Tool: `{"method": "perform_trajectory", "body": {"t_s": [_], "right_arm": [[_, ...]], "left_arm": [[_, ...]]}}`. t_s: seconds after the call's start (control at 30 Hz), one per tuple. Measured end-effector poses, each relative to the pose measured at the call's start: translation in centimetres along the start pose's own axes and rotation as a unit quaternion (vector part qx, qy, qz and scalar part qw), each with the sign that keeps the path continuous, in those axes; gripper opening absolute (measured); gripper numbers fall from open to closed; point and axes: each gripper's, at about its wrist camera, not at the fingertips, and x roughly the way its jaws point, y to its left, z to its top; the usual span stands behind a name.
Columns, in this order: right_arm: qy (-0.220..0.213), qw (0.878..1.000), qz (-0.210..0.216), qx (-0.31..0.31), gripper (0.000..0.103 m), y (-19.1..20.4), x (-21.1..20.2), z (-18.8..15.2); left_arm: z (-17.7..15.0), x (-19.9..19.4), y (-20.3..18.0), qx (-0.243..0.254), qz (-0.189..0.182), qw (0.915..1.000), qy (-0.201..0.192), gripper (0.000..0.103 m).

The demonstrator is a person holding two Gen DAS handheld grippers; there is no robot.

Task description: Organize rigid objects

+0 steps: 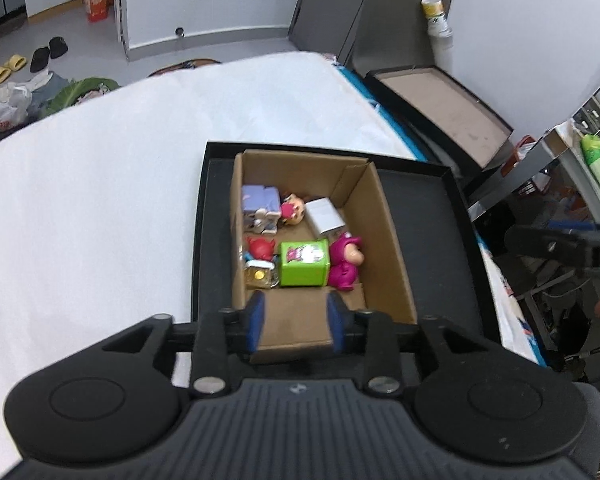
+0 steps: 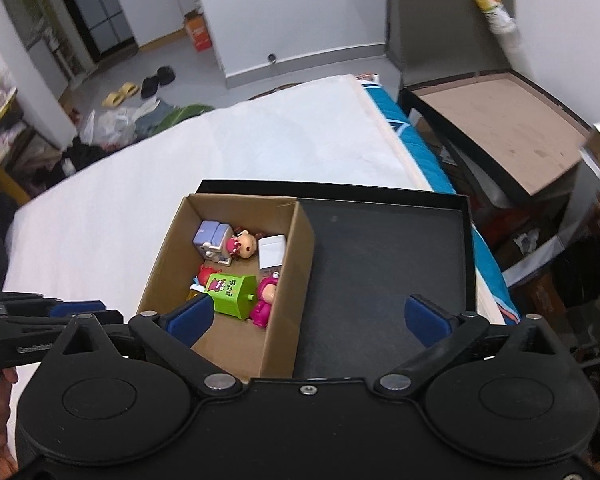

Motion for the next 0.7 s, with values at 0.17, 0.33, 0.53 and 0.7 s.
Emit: {"method": "perform_trajectory", "body": {"t_s": [0.17,0.33,0.53,0.7], "right_arm": [[-0.014,1.0,0.004,0.024,0.103,-1.1,-1.6,-1.3],[-0.035,0.998,0.009,0.044,0.103,-2.1,-3.5,-2.7],[-0.062,0.996,0.001,0.069,0.103,-3.1,-5.6,-4.5],[-0.087,0.993,-0.009,0.079,0.103,-3.3,-7.6,-6.1]], "left_arm": [[0.1,-2.2,-1.7,0.009,-0.006,0.9997,-0.021,0.054],[-0.5,-4.2,-3.5,0.036,-0.004,0.9985,-0.042,0.068],[-2.1,-6.3,-4.8,0.045,-0.002,0.9965,-0.071,0.078],[-3.7,-7.8,-5.0,0.037,-0.014,0.9959,-0.082,0.079]]}}
